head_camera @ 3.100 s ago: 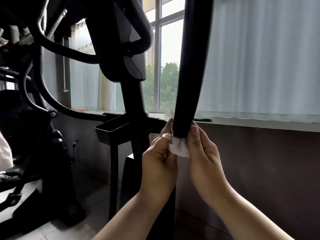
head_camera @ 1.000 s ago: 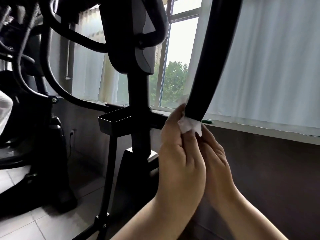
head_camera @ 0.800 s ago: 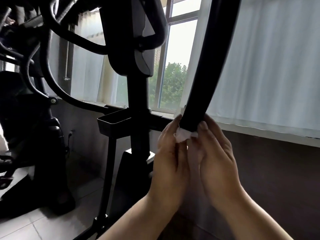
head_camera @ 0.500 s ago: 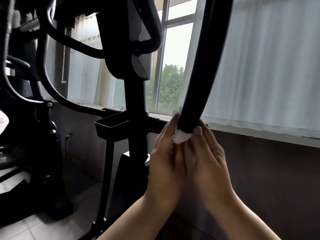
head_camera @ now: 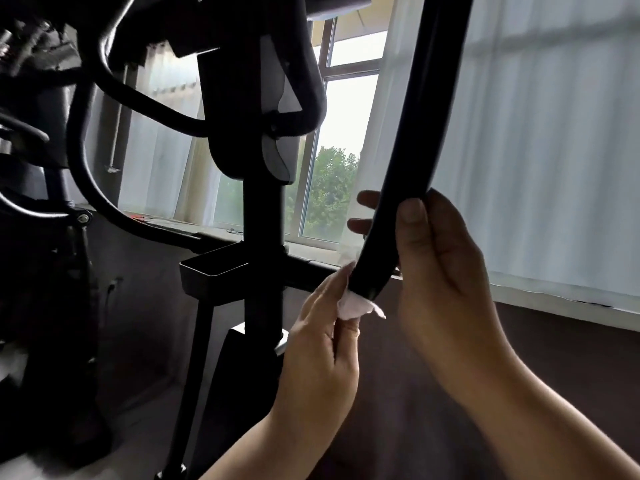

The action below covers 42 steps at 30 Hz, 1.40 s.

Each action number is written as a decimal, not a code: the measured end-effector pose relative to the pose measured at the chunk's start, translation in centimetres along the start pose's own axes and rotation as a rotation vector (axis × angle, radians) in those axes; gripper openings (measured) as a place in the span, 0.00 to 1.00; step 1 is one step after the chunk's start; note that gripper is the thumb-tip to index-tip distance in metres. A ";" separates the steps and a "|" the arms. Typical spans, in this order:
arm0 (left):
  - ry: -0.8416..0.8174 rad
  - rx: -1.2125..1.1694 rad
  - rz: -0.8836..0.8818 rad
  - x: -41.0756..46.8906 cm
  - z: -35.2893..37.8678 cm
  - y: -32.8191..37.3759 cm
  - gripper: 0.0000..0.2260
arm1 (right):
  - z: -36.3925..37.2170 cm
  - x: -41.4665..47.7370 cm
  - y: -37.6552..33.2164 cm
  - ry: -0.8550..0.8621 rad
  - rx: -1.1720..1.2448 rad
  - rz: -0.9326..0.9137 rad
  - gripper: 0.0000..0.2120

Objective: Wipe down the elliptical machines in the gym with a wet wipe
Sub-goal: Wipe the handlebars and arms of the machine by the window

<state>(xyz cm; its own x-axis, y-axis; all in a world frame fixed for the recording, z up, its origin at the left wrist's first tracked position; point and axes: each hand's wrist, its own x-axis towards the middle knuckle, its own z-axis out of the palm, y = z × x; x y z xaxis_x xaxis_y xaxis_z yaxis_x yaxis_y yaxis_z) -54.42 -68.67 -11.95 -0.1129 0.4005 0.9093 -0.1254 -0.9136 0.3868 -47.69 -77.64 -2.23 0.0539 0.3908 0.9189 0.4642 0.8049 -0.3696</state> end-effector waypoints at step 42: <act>-0.070 -0.312 -0.642 2.2 2.1 -5.4 0.11 | 2.7 1.4 -1.3 0.245 -0.034 -0.047 0.12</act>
<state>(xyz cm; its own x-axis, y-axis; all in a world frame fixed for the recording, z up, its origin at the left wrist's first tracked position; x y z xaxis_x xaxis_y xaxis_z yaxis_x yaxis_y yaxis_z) -51.91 -63.04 -11.69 0.1397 0.8371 0.5289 -0.4227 -0.4326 0.7964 -50.65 -76.91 -0.80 0.2423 0.2298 0.9426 0.5005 0.8027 -0.3243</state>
